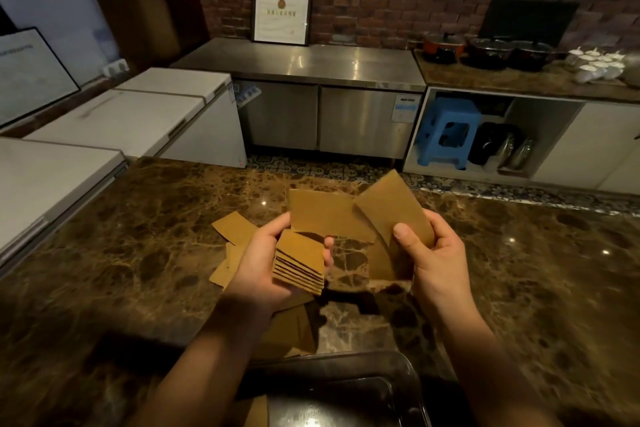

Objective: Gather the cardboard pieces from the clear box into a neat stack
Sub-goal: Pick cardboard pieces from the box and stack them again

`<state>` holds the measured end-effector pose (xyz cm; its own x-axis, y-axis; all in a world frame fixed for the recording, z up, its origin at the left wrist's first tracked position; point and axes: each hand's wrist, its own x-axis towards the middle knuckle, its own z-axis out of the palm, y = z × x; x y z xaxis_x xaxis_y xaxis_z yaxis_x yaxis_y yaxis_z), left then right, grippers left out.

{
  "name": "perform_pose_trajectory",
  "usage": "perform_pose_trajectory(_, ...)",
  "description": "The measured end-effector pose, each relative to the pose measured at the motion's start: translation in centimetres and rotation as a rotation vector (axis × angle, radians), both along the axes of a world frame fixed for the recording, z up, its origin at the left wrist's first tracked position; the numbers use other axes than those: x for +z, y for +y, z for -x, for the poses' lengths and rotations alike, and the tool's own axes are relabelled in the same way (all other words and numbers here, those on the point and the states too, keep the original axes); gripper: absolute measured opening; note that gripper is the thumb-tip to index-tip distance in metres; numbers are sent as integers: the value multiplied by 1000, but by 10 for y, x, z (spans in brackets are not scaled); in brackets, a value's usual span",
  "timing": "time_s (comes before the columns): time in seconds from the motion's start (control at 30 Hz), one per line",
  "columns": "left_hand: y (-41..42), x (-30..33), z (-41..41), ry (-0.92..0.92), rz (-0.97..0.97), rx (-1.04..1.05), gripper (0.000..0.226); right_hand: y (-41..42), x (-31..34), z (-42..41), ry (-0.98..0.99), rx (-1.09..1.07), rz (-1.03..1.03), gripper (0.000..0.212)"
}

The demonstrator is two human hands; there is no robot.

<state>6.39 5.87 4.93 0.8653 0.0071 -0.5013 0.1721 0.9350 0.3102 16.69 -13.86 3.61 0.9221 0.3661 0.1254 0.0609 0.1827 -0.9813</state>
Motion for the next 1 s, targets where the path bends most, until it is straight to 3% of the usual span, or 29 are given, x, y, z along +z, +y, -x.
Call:
perform_pose_trajectory(0.13, 2, -1, 6, -32, 129, -187, 55, -7, -2, -6, -136, 52, -1, 25)
perform_pose_trajectory(0.27, -5, -4, 1, -187, -70, 21, 65, -10, -1, -9, -156, 75, 25, 28)
perform_pose_trajectory(0.33, -4, -7, 0, -220, -229, 187, 62, -11, -2, -16, 15, -32, 8, 30)
perform_pose_trajectory(0.4, -2, -8, 0, -259, -365, 317, 62, -11, -1, -21, 353, -85, -139, 34)
perform_pose_trajectory(0.47, -5, -8, 0, -323, -533, 390, 70, -9, 1, -17, 668, -1, -362, 45)
perform_pose_trajectory(0.53, -11, -10, -2, -366, -666, 423, 70, -3, 2, -6, 788, 111, -458, 49)
perform_pose_trajectory(0.7, -23, -18, -1, -434, -788, 300, 65, 19, 1, 15, 687, 207, -312, 50)
perform_pose_trajectory(0.8, -26, -19, 2, -378, -700, 168, 55, 23, 5, 13, 646, 163, -197, 49)
perform_pose_trajectory(1.0, -20, -18, -4, -250, -557, 213, 58, 23, 15, 10, 537, 244, 11, 32)
